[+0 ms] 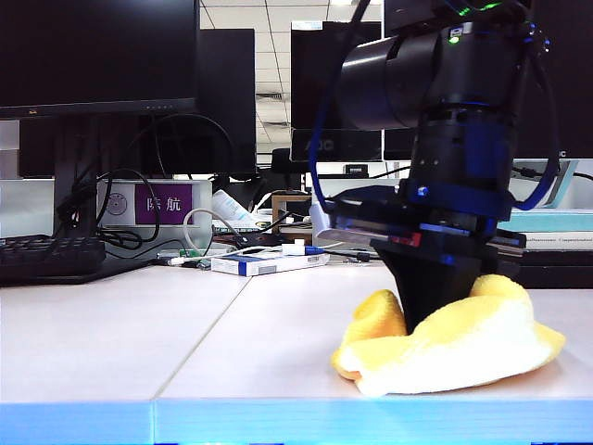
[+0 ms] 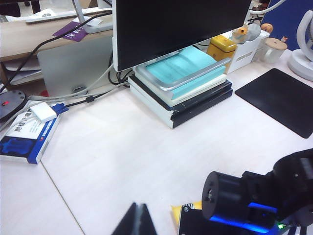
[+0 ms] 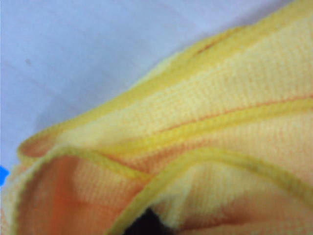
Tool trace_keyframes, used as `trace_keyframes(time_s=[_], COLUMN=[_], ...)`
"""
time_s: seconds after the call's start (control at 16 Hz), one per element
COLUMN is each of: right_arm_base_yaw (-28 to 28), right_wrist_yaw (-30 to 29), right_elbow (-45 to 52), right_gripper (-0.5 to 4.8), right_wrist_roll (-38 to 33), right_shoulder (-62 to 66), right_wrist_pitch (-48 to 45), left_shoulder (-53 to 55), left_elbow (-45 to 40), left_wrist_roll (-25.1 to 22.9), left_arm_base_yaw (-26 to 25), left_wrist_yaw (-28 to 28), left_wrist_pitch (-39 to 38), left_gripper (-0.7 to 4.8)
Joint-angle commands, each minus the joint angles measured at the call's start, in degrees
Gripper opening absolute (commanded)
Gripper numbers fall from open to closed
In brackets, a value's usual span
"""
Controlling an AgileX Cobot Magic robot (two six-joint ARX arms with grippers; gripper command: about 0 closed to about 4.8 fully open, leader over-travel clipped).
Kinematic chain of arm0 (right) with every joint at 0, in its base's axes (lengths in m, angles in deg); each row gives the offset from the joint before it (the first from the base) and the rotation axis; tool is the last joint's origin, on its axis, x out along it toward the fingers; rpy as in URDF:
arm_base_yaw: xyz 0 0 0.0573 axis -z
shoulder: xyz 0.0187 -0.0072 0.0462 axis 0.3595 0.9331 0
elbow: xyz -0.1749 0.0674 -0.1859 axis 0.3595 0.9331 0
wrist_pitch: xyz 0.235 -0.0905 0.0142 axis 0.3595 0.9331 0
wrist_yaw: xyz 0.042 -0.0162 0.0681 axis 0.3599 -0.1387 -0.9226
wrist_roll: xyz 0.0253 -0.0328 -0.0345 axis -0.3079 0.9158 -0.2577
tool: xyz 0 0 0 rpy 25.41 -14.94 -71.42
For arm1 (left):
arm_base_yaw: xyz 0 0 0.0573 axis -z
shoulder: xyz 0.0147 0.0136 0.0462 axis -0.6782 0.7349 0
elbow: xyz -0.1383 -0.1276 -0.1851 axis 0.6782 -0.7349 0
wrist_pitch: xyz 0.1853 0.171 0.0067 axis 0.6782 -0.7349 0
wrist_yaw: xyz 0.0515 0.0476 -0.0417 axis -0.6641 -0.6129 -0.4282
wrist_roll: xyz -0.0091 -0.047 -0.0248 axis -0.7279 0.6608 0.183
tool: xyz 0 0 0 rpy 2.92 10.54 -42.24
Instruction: Wipe the table from front to back using the rag.
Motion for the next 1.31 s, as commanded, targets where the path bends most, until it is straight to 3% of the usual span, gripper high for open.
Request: trace_keyframes(time_s=[0.06, 0.31, 0.5, 1.06, 1.31], right_arm_base_yaw=[-0.3, -0.2, -0.2, 1.2, 1.7], right_wrist_yaw=[-0.1, -0.1, -0.1, 0.6, 1.2], right_elbow=[1.8, 1.8, 1.1, -5.5, -9.0], right_gripper=[-0.06, -0.01, 1.28, 1.21, 0.16], right_wrist_roll=[0.0, 0.0, 0.0, 0.0, 0.7], right_shoulder=[1.5, 1.4, 1.1, -3.0, -3.3], right_wrist_pitch=[3.6, 3.8, 4.0, 8.2, 8.5], left_shoulder=[0.4, 2.4, 2.5, 2.7, 2.8], left_elbow=[0.2, -2.8, -6.2, -8.6, -8.6], left_wrist_roll=[0.9, -1.8, -1.8, -3.2, -3.2], left_arm_base_yaw=[0.0, 0.0, 0.0, -0.1, -0.1], left_wrist_yaw=[2.7, 5.7, 7.2, 6.8, 6.9], left_wrist_pitch=[-3.7, -9.1, -9.0, -8.7, -8.8], left_gripper=[-0.05, -0.05, -0.05, -0.05, -0.05])
